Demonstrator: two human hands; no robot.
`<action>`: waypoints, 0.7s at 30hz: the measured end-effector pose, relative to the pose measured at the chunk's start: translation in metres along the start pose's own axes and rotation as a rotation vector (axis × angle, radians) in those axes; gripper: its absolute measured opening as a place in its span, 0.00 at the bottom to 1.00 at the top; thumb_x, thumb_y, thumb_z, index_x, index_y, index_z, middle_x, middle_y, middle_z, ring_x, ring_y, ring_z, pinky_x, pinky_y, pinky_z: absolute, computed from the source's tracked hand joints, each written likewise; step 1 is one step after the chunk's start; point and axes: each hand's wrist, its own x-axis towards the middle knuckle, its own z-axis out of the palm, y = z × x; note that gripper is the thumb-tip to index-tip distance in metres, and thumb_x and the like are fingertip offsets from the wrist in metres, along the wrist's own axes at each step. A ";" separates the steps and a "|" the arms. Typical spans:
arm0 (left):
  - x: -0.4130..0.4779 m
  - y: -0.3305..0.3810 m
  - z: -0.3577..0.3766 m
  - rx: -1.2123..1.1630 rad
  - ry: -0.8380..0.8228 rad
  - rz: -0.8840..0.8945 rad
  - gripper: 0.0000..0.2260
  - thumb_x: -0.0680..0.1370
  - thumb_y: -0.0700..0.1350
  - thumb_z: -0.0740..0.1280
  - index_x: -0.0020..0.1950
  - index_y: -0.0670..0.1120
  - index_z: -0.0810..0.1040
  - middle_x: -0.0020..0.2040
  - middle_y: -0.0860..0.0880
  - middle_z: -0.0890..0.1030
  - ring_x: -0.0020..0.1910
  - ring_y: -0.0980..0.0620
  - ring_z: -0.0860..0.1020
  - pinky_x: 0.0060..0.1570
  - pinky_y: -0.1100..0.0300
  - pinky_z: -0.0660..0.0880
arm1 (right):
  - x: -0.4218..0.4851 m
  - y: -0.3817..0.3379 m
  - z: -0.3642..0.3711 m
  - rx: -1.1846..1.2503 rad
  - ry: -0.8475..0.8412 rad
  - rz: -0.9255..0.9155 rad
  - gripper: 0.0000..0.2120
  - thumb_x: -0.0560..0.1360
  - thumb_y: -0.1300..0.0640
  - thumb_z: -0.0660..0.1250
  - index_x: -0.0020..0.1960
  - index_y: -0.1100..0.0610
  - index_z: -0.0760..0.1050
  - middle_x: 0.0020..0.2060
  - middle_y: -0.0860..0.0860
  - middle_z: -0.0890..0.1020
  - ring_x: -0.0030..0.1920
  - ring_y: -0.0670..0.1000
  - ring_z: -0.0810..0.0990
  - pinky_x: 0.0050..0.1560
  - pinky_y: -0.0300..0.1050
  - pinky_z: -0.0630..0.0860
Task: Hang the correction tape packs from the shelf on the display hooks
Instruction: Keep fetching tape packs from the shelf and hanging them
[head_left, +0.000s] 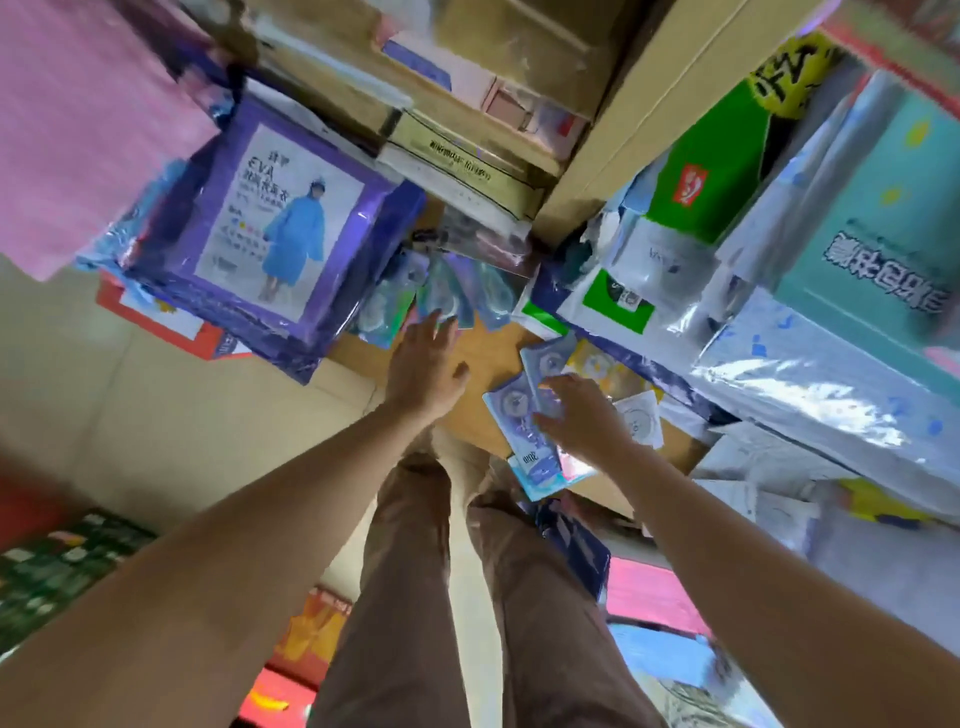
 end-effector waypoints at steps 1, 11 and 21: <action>0.008 -0.002 0.005 0.039 0.001 0.016 0.32 0.75 0.49 0.71 0.77 0.44 0.66 0.78 0.41 0.65 0.78 0.37 0.61 0.73 0.45 0.64 | 0.010 -0.003 0.001 -0.037 0.009 -0.034 0.28 0.76 0.49 0.69 0.73 0.56 0.68 0.68 0.57 0.73 0.68 0.61 0.71 0.66 0.53 0.70; -0.004 -0.042 0.047 0.066 0.029 0.048 0.40 0.72 0.49 0.72 0.81 0.48 0.59 0.82 0.47 0.57 0.78 0.36 0.60 0.71 0.43 0.69 | 0.112 -0.050 0.008 -0.110 0.135 -0.169 0.32 0.80 0.49 0.65 0.78 0.59 0.58 0.78 0.57 0.60 0.76 0.60 0.60 0.74 0.55 0.60; 0.005 -0.037 0.057 -0.311 0.361 -0.304 0.26 0.74 0.50 0.76 0.65 0.40 0.72 0.62 0.40 0.74 0.61 0.41 0.74 0.60 0.50 0.76 | 0.144 -0.066 0.019 -0.220 0.479 -0.091 0.33 0.73 0.50 0.74 0.71 0.62 0.66 0.64 0.60 0.74 0.63 0.65 0.71 0.61 0.59 0.71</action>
